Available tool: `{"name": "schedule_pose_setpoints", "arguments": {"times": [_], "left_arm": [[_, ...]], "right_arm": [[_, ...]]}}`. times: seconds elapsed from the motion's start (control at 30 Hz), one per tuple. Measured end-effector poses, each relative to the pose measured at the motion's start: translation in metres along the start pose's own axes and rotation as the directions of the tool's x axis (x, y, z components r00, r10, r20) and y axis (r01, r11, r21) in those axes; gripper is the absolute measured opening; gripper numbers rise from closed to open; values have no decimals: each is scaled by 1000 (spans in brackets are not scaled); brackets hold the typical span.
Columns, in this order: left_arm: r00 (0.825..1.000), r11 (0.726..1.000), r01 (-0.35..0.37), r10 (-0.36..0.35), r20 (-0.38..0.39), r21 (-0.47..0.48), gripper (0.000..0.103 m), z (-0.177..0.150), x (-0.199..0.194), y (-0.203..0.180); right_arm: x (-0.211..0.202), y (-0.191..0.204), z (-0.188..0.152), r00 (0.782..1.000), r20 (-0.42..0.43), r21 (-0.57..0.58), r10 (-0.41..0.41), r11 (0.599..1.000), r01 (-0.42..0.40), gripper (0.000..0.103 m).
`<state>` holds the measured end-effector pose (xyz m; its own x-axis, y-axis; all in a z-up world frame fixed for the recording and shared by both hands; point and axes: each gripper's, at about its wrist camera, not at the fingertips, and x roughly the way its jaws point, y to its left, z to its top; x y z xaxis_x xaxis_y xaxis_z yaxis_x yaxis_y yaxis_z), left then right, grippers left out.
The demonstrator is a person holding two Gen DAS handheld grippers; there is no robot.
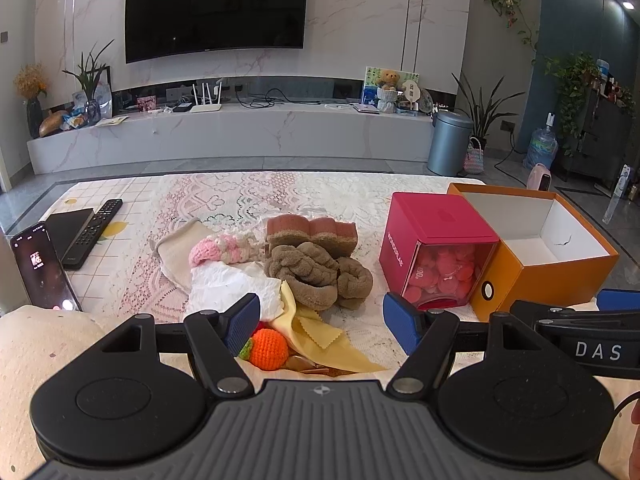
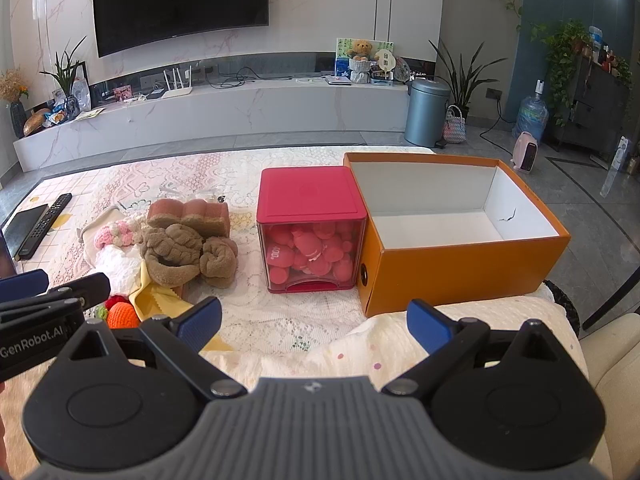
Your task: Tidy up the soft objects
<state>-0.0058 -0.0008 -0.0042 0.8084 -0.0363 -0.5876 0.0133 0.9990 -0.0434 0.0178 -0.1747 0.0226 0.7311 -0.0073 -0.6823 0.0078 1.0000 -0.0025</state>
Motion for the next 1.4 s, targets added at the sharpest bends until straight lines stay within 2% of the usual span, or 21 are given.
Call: {"name": "schedule_pose_setpoints", "arguments": {"times": [0.33, 0.5, 0.63, 0.67, 0.73, 0.8, 0.87, 0.9, 0.97, 1.03, 1.1, 1.23, 1.4], "left_arm": [[1000, 1000, 10, -10, -20, -19, 83, -4, 3, 1], [999, 998, 35, -36, -35, -43, 83, -4, 5, 7], [996, 997, 62, -65, -56, -46, 82, -2, 11, 15], [996, 997, 61, -64, -63, -48, 79, -2, 13, 18], [993, 996, 72, -76, -88, -45, 75, -3, 18, 24], [989, 995, 86, -90, -118, -42, 59, -5, 26, 31], [983, 995, 95, -101, -152, -44, 49, -6, 36, 39], [980, 994, 100, -107, -165, -52, 47, -7, 41, 45], [974, 991, 108, -120, -191, -74, 47, -8, 49, 54], [965, 988, 120, -139, -223, -98, 47, -8, 59, 62], [954, 987, 122, -146, -260, -104, 56, -9, 69, 68], [941, 991, 100, -125, -314, -94, 61, -12, 91, 74], [926, 993, 105, -118, -359, -55, 76, -10, 114, 74]], "right_arm": [[2, 1, -1, 1000, 2, 5, 22, 1000, -22, 97], [6, -1, 0, 996, 10, 6, 93, 996, -93, 95], [21, -3, 6, 984, -63, 10, 164, 986, -164, 79], [27, -4, 8, 978, -86, 26, 191, 982, -189, 73], [37, -3, 9, 973, -114, 30, 199, 980, -197, 67], [45, 3, 10, 973, -127, 1, 190, 981, -191, 66], [55, 11, 11, 967, -140, -32, 211, 976, -217, 52], [60, 15, 12, 962, -156, -43, 223, 972, -232, 50], [72, 22, 13, 953, -182, -58, 242, 965, -256, 42], [85, 31, 13, 943, -216, -74, 251, 959, -273, 42], [98, 40, 13, 929, -252, -89, 271, 949, -301, 42], [126, 62, 11, 898, -321, -125, 300, 927, -354, 42], [154, 76, 11, 861, -376, -104, 343, 908, -406, 42]]}}
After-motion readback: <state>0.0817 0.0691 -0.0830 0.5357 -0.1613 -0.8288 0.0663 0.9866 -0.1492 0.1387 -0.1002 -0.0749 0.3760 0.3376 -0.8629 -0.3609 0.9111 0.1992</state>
